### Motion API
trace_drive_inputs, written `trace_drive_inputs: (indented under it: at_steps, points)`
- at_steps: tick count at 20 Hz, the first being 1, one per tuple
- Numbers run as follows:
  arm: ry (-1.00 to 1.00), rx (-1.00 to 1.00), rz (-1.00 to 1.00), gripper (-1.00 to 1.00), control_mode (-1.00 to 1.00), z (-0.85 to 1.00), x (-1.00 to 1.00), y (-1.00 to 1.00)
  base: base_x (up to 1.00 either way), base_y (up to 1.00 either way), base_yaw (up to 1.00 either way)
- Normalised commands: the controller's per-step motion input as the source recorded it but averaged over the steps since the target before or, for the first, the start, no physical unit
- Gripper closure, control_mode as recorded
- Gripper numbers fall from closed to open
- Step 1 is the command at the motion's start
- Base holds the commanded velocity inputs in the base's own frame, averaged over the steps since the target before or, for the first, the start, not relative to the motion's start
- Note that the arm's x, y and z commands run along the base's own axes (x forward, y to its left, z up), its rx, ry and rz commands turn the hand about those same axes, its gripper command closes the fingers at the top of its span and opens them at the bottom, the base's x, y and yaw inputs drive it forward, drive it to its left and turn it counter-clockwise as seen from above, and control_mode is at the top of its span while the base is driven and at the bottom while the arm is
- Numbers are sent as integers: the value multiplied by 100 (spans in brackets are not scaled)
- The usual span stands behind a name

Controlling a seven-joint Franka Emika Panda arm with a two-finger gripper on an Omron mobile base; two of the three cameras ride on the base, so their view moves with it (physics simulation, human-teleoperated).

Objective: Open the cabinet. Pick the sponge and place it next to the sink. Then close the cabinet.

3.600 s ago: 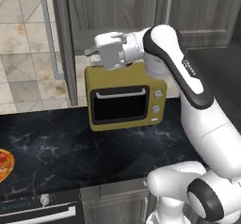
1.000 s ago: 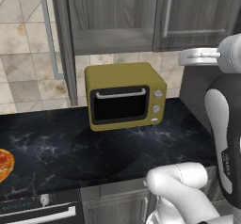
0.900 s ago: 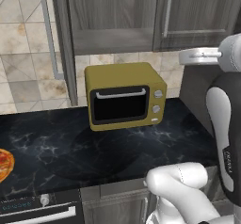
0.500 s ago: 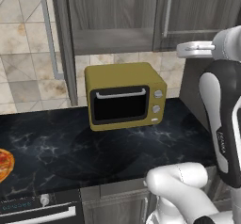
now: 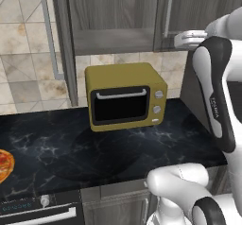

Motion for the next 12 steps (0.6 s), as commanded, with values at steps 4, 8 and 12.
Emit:
trace_drive_inputs:
  at_steps: [4,8,12]
  points:
    - [5,0,0,-100,-100,0,32,0,0,0,0]
    - [-1,0,0,-100,-100,0,25,4,0,0,0]
    - [-5,0,0,-100,-100,-3,44,3,0,0,0]
